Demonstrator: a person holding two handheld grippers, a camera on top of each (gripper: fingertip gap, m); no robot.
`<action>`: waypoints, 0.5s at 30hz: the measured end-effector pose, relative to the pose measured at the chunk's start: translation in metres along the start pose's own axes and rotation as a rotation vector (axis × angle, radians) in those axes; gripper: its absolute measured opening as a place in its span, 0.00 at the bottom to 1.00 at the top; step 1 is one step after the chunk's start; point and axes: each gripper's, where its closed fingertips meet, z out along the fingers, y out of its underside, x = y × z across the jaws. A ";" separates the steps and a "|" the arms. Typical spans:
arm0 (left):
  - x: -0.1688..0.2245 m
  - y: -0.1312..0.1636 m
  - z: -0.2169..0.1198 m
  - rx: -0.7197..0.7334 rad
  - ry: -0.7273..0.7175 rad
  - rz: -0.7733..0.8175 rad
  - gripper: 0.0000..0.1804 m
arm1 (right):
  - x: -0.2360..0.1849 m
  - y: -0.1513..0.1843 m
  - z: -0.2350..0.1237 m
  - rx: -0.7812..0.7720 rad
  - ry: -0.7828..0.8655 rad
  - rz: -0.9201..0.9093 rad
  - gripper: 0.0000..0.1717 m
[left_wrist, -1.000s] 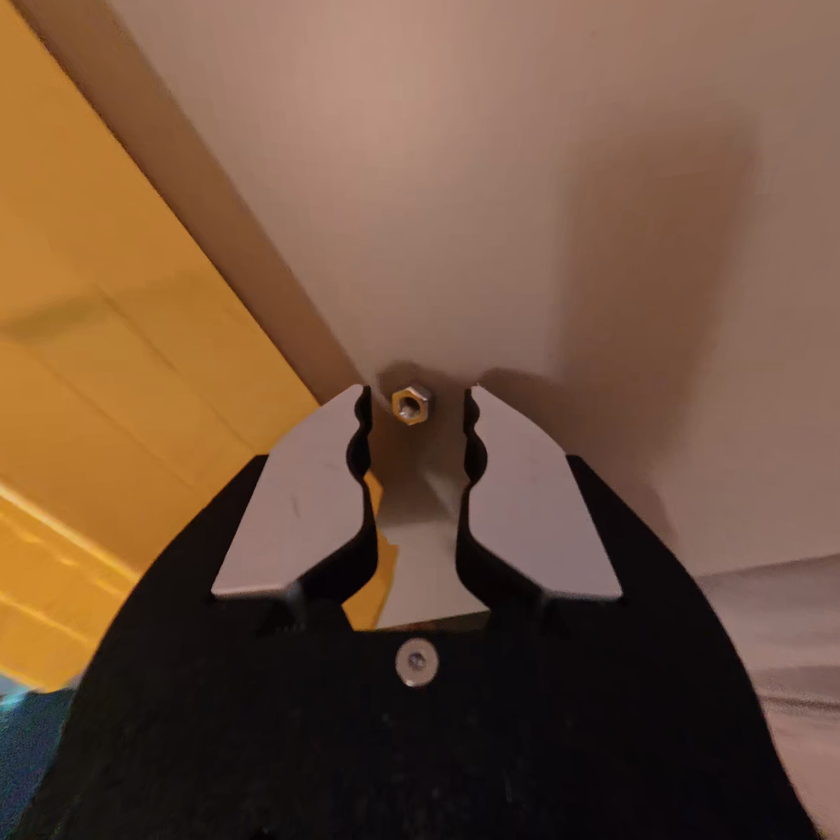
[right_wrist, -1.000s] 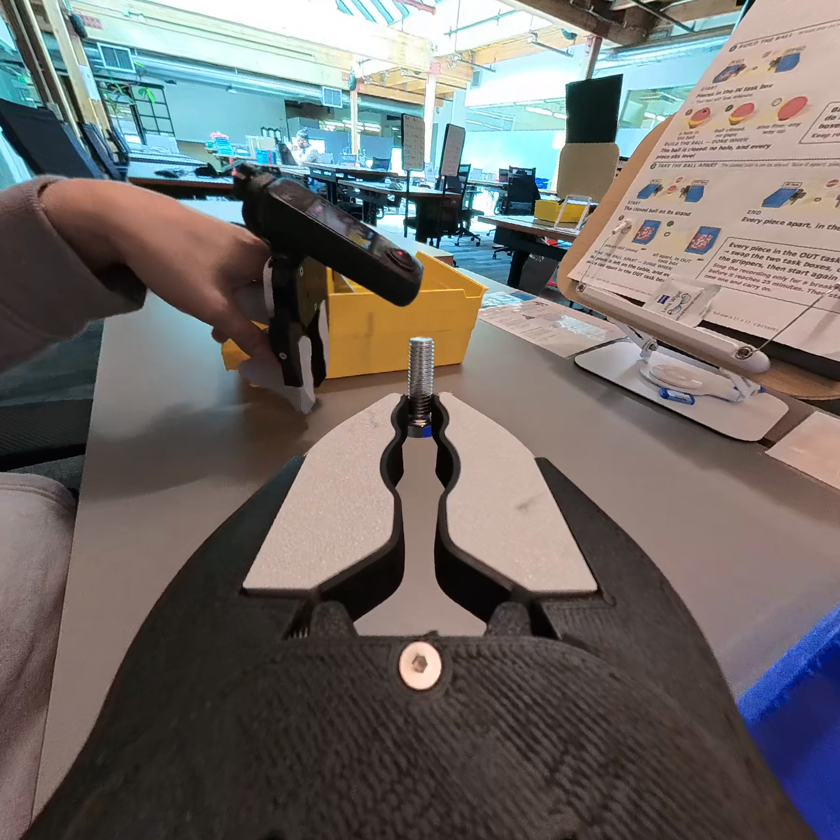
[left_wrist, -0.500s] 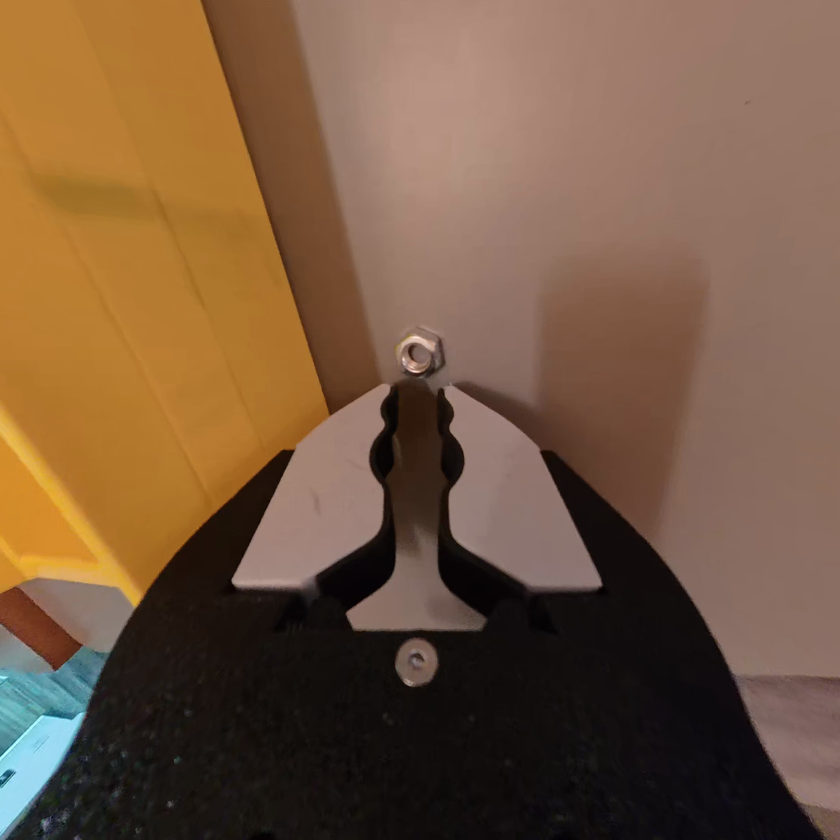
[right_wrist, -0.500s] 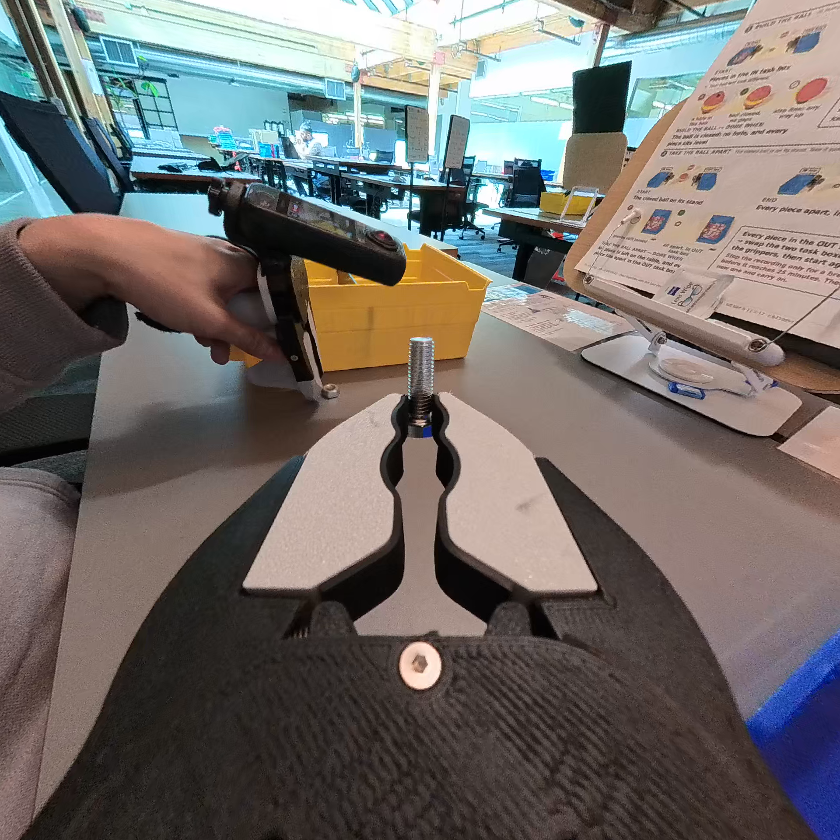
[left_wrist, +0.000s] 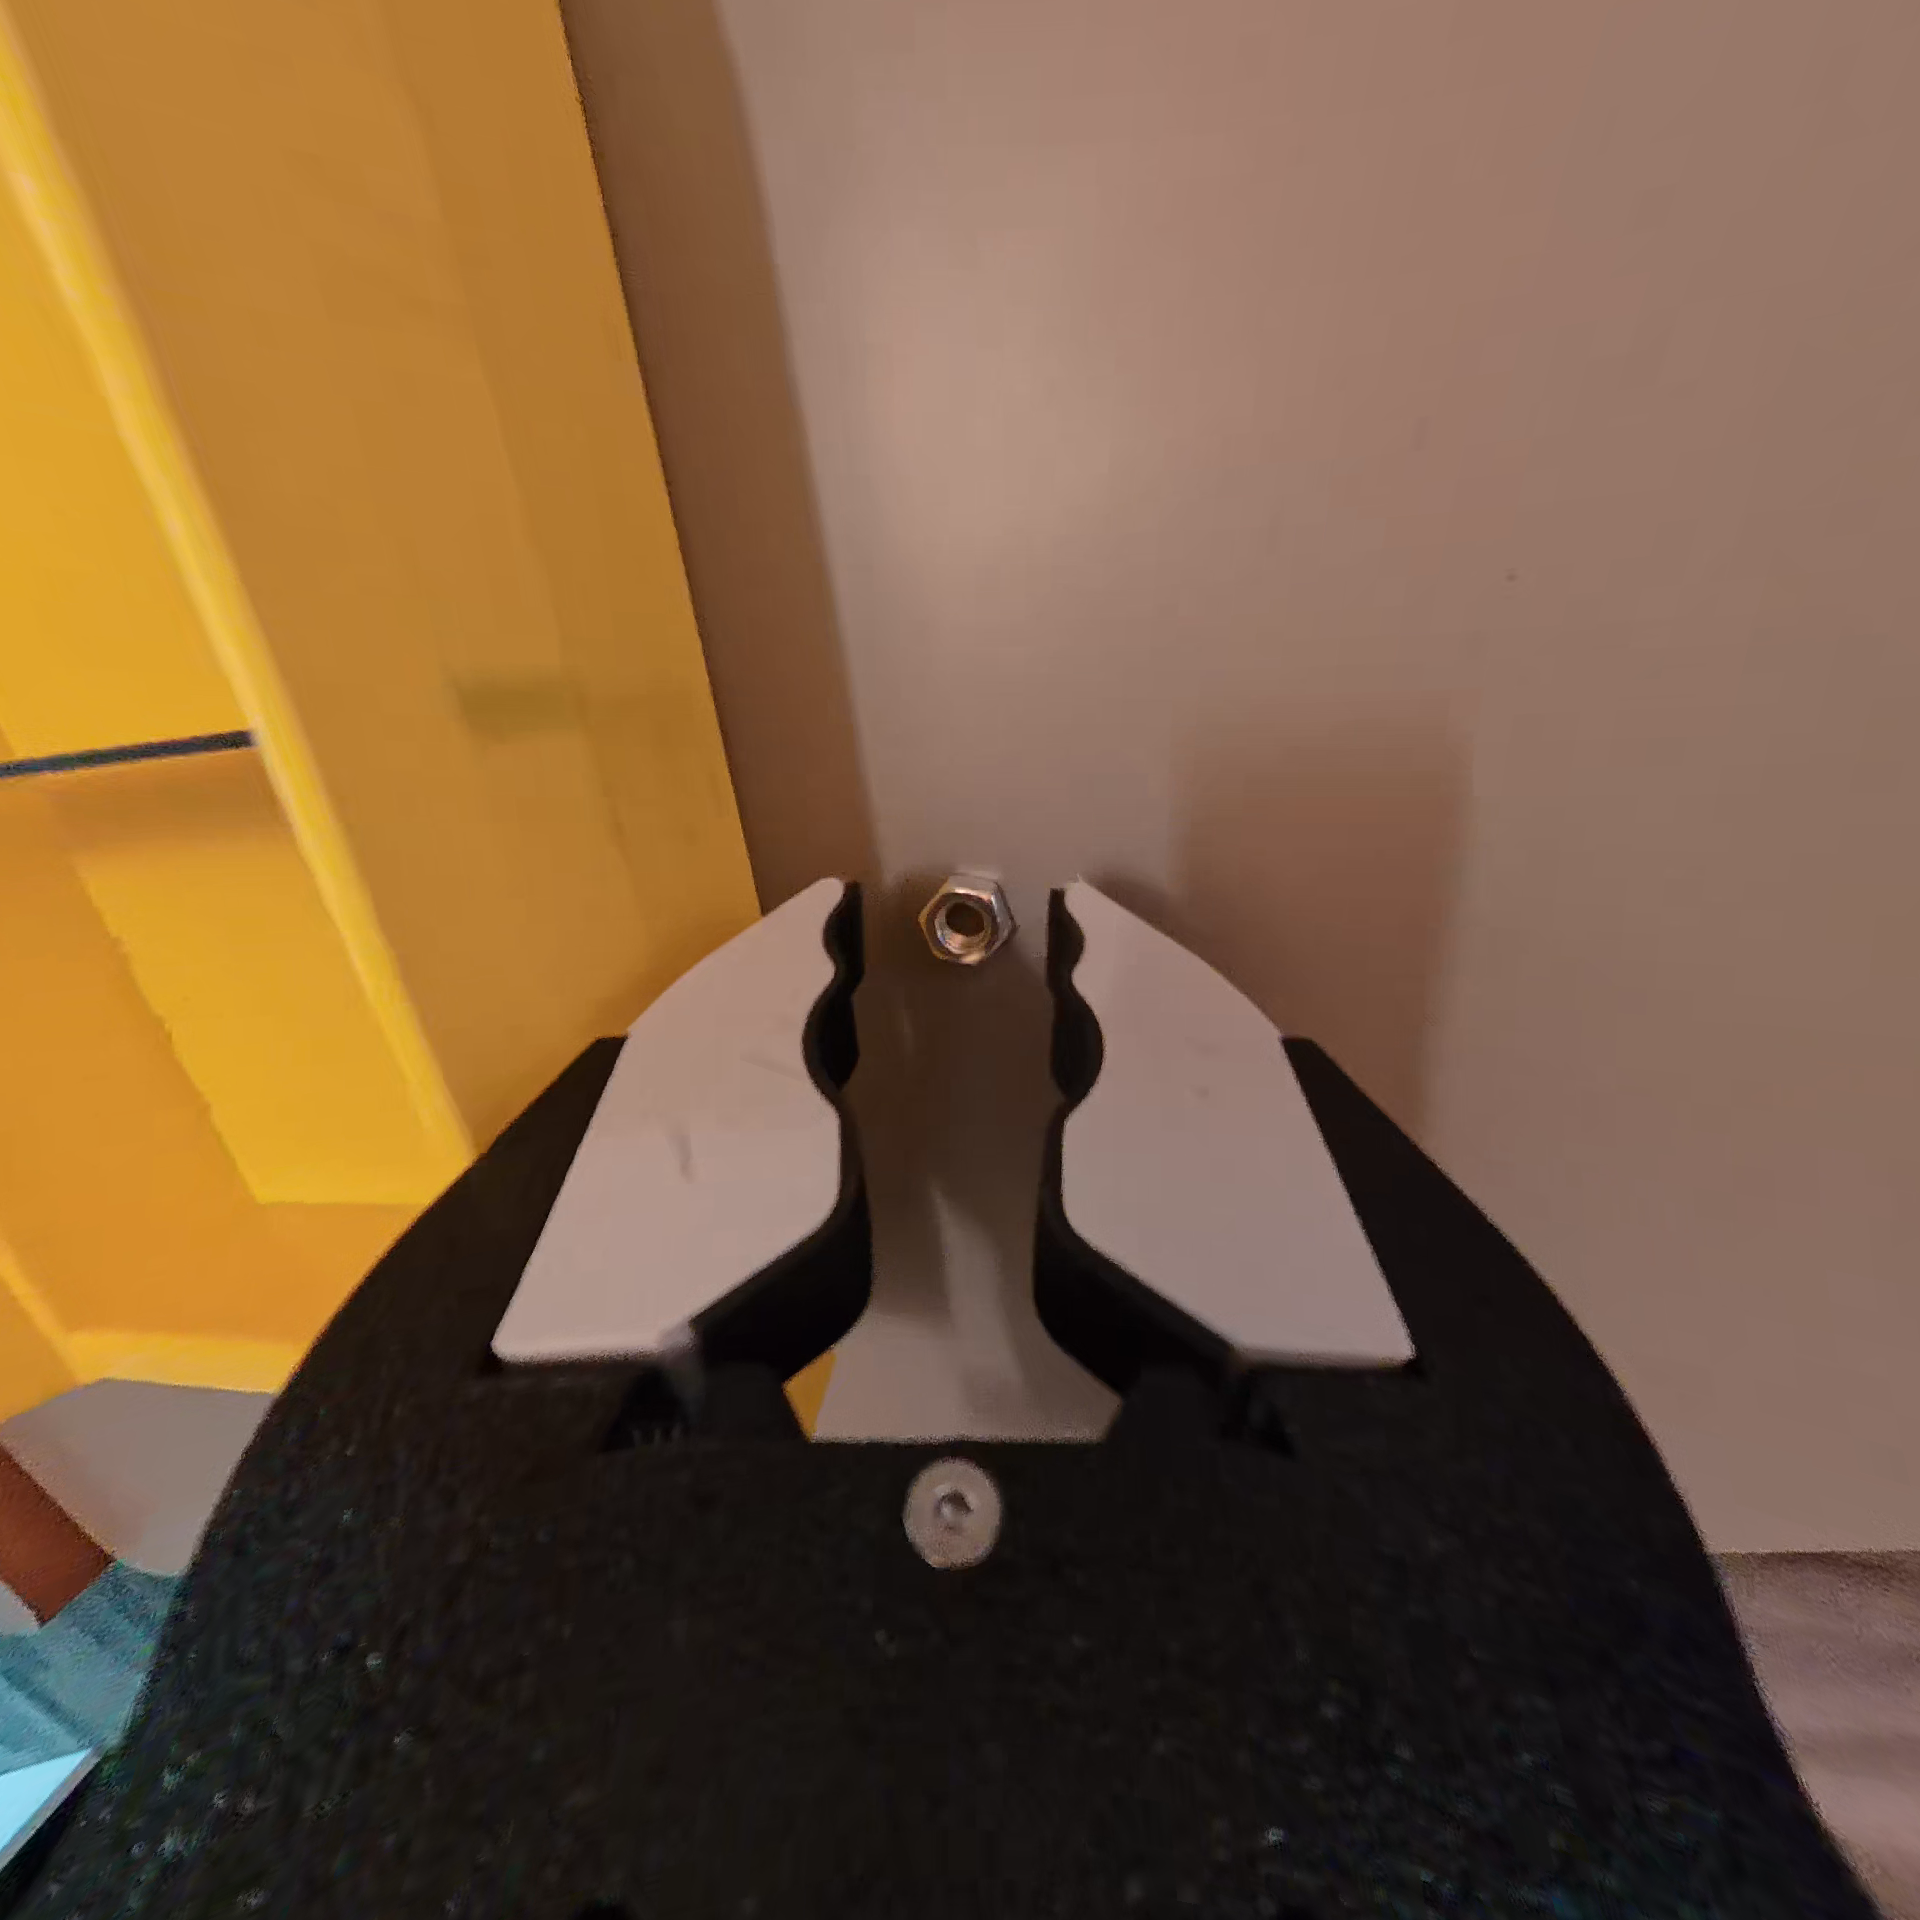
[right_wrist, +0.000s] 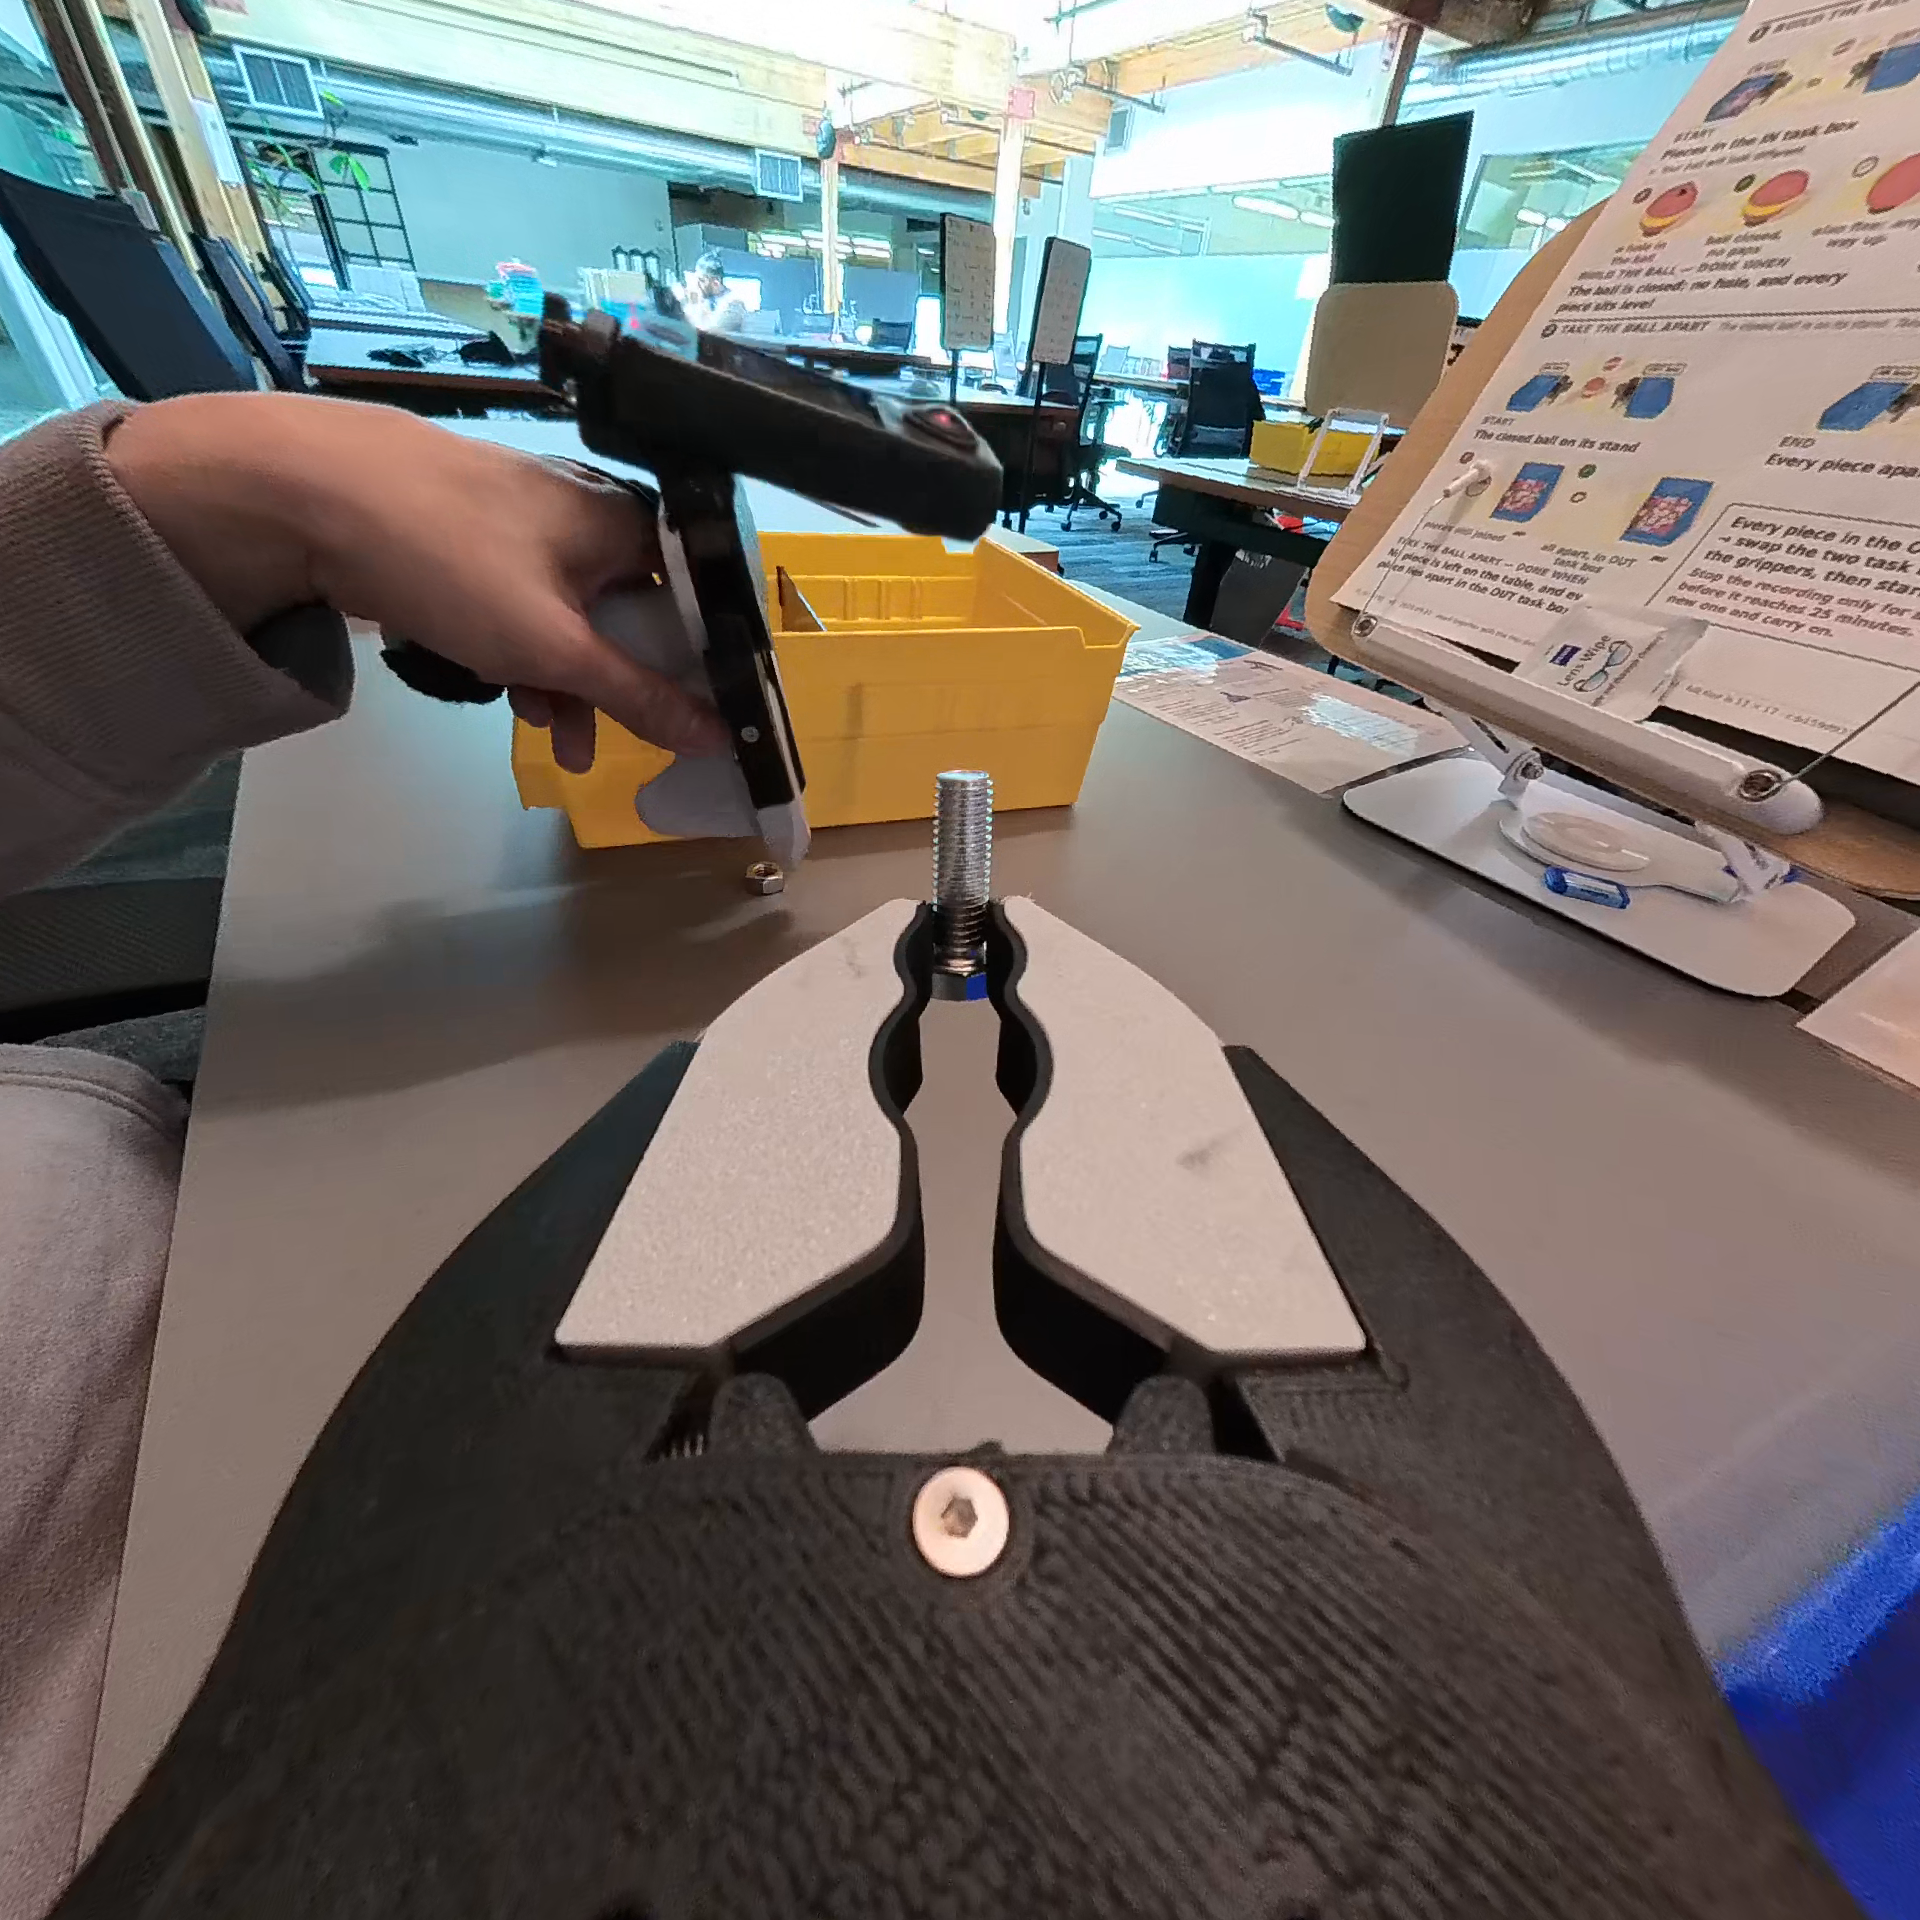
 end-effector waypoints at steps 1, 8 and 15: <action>0.000 0.003 0.003 -0.019 -0.013 0.011 0.20 | 0.000 0.001 0.000 -0.002 -0.001 0.000 0.05; 0.000 0.010 0.017 -0.081 -0.004 -0.007 0.16 | 0.000 0.001 0.000 -0.005 -0.004 0.003 0.05; 0.016 0.011 0.016 -0.074 0.144 -0.038 0.09 | -0.001 0.002 0.001 -0.009 -0.006 -0.003 0.05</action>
